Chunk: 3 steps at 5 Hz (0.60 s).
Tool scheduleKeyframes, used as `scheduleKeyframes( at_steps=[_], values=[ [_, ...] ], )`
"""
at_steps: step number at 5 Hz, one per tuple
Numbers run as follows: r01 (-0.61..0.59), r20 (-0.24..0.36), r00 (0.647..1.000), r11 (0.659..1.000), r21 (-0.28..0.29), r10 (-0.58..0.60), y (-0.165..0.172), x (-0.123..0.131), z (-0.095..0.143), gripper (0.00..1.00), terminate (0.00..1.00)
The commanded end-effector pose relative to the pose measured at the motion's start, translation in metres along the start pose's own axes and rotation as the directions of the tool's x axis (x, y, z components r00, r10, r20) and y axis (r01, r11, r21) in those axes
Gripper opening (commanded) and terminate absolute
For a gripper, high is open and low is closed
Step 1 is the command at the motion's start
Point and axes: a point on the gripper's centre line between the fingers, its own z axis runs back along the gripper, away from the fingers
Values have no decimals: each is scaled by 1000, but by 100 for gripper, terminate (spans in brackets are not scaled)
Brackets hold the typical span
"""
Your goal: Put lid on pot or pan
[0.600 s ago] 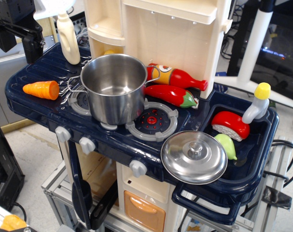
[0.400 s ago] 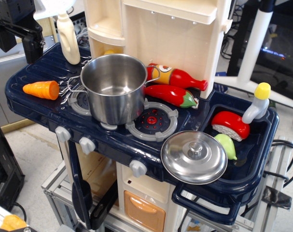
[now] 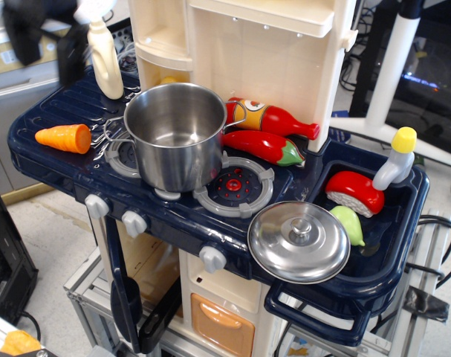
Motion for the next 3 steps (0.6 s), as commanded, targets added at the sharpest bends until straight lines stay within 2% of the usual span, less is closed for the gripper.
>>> scheduleKeyframes(
  at_steps=[1,2,3],
  values=[
    [-61,17,998,994,87,59,-62,0,115,100,0],
    [-136,84,988,989,57,131,-111,-2,115,100,0],
    [-219,96,971,975,-24,220,-167,-3,87,100,0]
  ],
)
